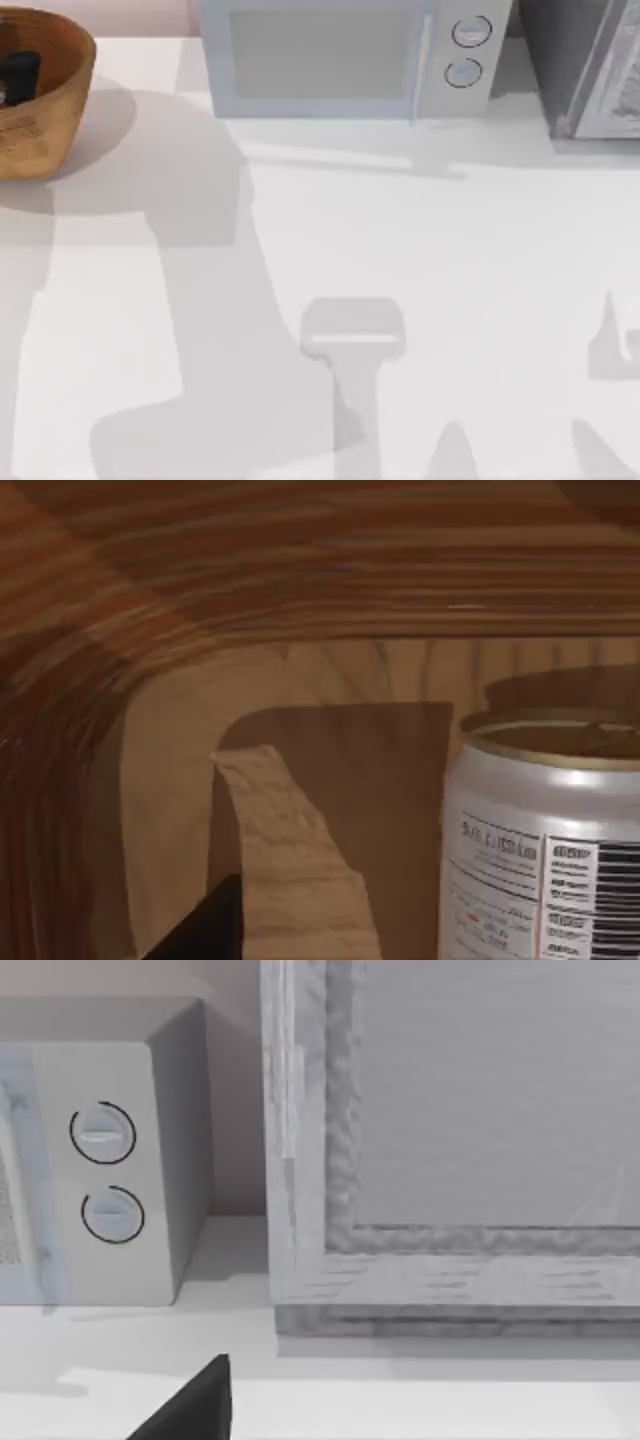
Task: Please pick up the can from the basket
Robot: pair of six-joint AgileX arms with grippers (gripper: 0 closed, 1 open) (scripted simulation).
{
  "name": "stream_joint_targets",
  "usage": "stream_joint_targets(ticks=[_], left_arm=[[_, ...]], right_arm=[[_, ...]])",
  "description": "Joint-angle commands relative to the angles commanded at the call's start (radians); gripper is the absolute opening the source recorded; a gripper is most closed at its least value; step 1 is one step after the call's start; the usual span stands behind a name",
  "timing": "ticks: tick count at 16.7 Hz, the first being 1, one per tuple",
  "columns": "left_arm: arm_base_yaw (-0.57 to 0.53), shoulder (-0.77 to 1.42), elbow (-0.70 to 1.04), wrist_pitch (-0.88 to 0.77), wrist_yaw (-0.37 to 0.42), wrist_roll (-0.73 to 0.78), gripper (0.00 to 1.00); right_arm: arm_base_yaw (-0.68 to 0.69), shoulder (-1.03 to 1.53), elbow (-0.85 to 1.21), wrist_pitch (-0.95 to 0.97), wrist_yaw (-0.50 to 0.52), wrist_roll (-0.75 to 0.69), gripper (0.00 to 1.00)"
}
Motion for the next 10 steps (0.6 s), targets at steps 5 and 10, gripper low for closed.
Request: stream_joint_targets(ticks=[5, 10], left_arm=[[-0.005, -0.004, -0.097, 0.095, -0.001, -0.005, 1.0], [-0.005, -0.004, -0.097, 0.095, -0.001, -0.005, 0.77]], right_arm=[[0.0, 0.0, 0.0, 0.0, 0.0, 0.0, 1.0], [0.0, 0.0, 0.0, 0.0, 0.0, 0.0, 1.0]])
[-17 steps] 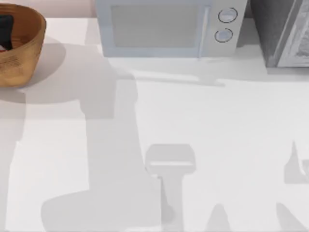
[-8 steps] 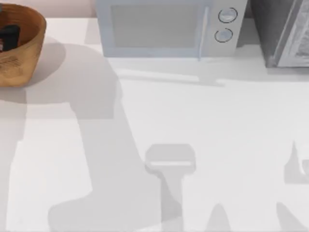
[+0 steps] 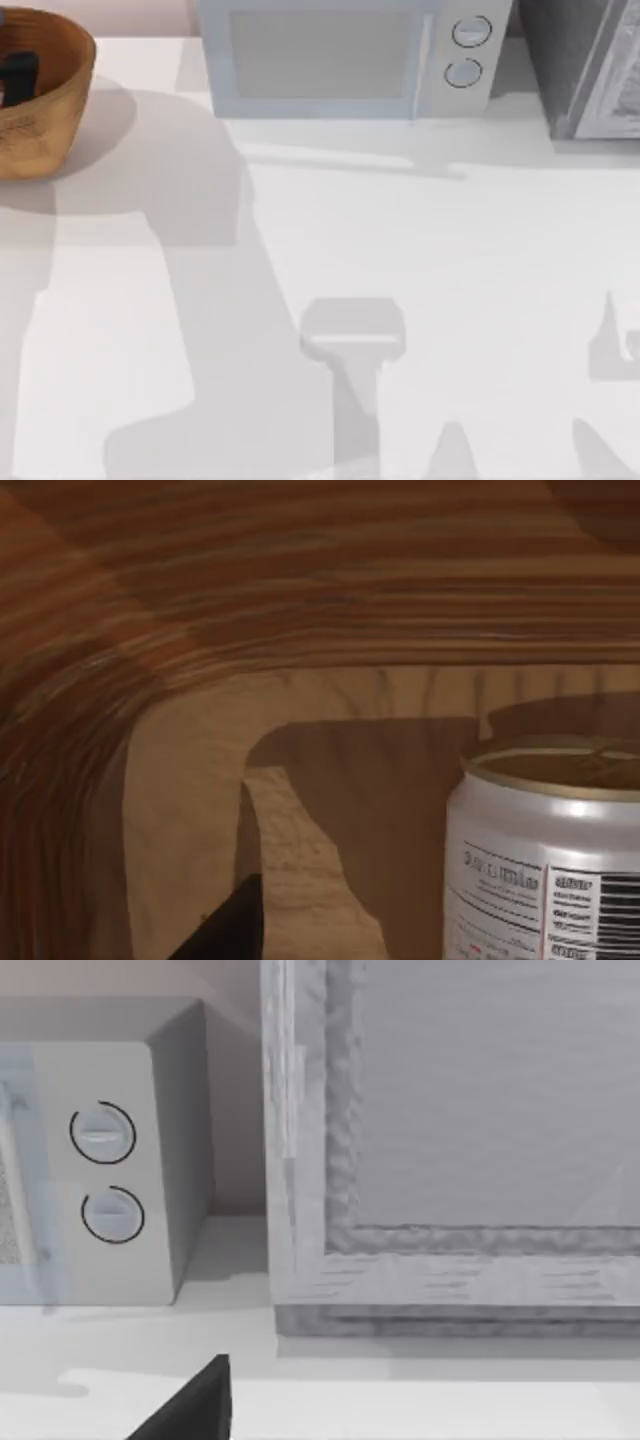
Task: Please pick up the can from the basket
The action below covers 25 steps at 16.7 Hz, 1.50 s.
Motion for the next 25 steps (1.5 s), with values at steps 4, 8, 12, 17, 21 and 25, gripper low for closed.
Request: stream_joint_targets(ticks=[4, 8, 12, 17, 21, 25], left_arm=[[0.0, 0.0, 0.0, 0.0, 0.0, 0.0, 0.47], [0.0, 0.0, 0.0, 0.0, 0.0, 0.0, 0.17], [0.0, 0.0, 0.0, 0.0, 0.0, 0.0, 0.0], [0.0, 0.0, 0.0, 0.0, 0.0, 0.0, 0.0], [0.004, -0.053, -0.019, 0.001, -0.003, -0.002, 0.0], [0.017, -0.183, -0.157, 0.083, -0.022, 0.008, 0.0]], right_arm=[[0.0, 0.0, 0.0, 0.0, 0.0, 0.0, 1.0], [0.0, 0.0, 0.0, 0.0, 0.0, 0.0, 1.0], [0.0, 0.0, 0.0, 0.0, 0.0, 0.0, 1.0], [0.0, 0.0, 0.0, 0.0, 0.0, 0.0, 1.0], [0.0, 0.0, 0.0, 0.0, 0.0, 0.0, 1.0], [0.0, 0.0, 0.0, 0.0, 0.0, 0.0, 1.0]])
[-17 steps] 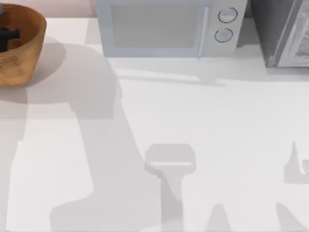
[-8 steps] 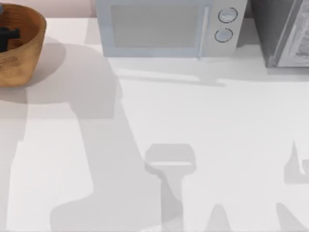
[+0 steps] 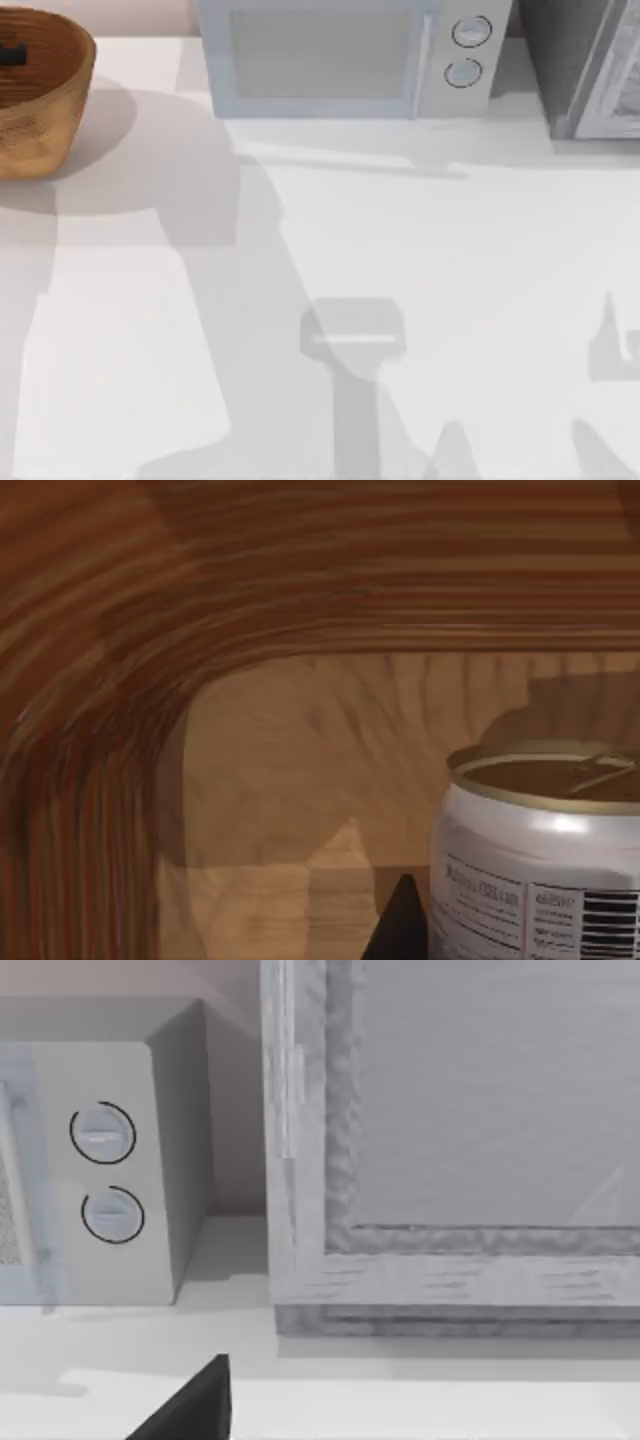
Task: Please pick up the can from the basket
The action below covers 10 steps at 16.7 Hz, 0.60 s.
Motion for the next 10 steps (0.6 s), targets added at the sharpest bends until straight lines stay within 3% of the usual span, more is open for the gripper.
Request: stream_joint_targets(ticks=[5, 10], left_arm=[[0.01, -0.383, -0.391, 0.215, -0.043, 0.01, 0.0], [-0.002, -0.952, -0.913, 0.494, -0.089, -0.003, 0.0]], right_arm=[[0.0, 0.0, 0.0, 0.0, 0.0, 0.0, 1.0], [0.0, 0.0, 0.0, 0.0, 0.0, 0.0, 1.0]])
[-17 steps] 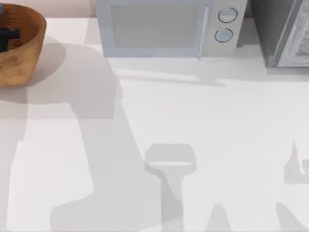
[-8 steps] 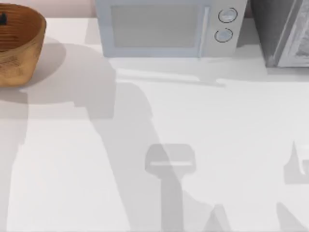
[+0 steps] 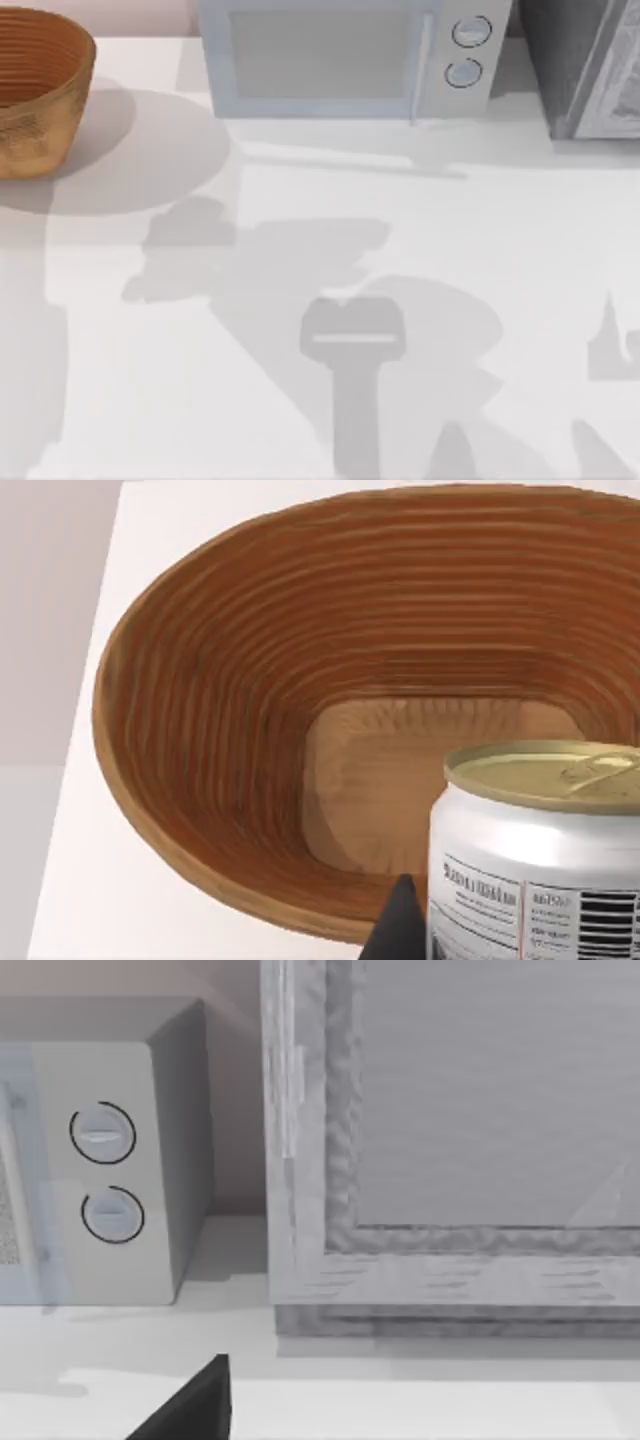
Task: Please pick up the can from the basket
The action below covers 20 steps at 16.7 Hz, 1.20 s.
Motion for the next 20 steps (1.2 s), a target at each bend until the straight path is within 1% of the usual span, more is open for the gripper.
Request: stream_joint_targets(ticks=[7, 11, 13, 15, 17, 20], left_arm=[[-0.067, -0.869, -0.788, 0.393, -0.045, -0.072, 0.0], [-0.124, -1.26, -1.159, 0.547, -0.055, -0.128, 0.0], [-0.152, -1.398, -1.294, 0.596, -0.056, -0.155, 0.0], [-0.174, -1.496, -1.389, 0.626, -0.055, -0.177, 0.0], [-0.19, -1.553, -1.444, 0.64, -0.054, -0.191, 0.0], [-0.193, -1.566, -1.457, 0.642, -0.054, -0.195, 0.0]], right_arm=[[0.0, 0.0, 0.0, 0.0, 0.0, 0.0, 1.0], [0.0, 0.0, 0.0, 0.0, 0.0, 0.0, 1.0], [0.0, 0.0, 0.0, 0.0, 0.0, 0.0, 1.0], [0.0, 0.0, 0.0, 0.0, 0.0, 0.0, 1.0], [0.0, 0.0, 0.0, 0.0, 0.0, 0.0, 1.0], [0.0, 0.0, 0.0, 0.0, 0.0, 0.0, 1.0]])
